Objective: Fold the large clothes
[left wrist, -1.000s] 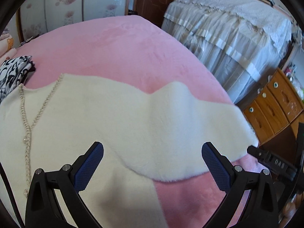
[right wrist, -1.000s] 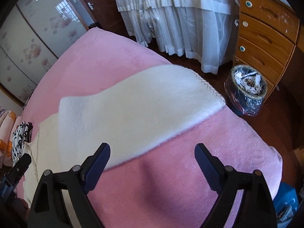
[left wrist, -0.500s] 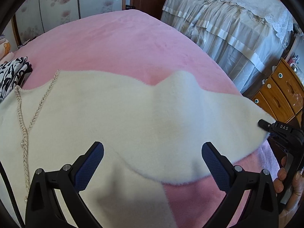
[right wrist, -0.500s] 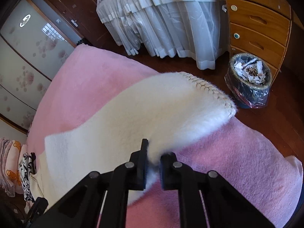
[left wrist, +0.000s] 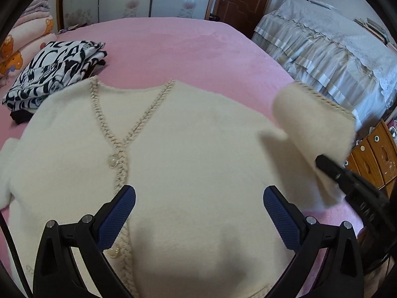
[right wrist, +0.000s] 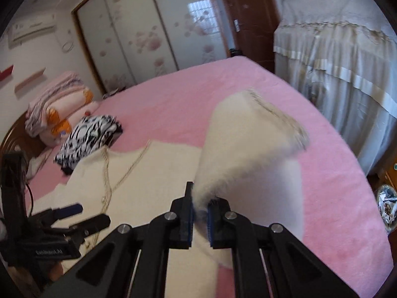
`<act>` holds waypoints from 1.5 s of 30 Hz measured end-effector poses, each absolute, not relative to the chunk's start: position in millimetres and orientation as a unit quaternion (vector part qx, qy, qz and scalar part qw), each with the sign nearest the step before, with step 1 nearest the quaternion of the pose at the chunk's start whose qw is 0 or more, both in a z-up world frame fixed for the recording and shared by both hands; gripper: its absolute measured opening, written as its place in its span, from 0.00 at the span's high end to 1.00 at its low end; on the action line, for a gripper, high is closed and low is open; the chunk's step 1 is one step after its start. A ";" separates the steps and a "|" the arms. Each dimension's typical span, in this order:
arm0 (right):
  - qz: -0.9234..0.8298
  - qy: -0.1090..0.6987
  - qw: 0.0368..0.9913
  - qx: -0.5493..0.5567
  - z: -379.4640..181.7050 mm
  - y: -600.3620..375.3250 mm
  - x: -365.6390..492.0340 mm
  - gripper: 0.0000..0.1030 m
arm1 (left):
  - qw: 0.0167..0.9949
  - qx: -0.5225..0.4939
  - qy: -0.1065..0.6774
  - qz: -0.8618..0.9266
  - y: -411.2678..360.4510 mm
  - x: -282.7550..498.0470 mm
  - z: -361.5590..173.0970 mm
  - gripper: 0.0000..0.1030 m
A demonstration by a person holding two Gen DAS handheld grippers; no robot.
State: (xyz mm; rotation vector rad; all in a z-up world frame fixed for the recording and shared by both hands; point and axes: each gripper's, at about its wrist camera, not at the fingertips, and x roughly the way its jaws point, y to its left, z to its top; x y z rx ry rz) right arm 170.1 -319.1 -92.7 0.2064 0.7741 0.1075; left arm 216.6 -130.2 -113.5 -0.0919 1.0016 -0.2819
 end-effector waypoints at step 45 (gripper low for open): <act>-0.055 0.462 0.876 0.125 -171.2 -341.4 165.8 0.46 | 0.887 -0.046 0.418 -0.192 -78.1 319.7 -18.1 0.86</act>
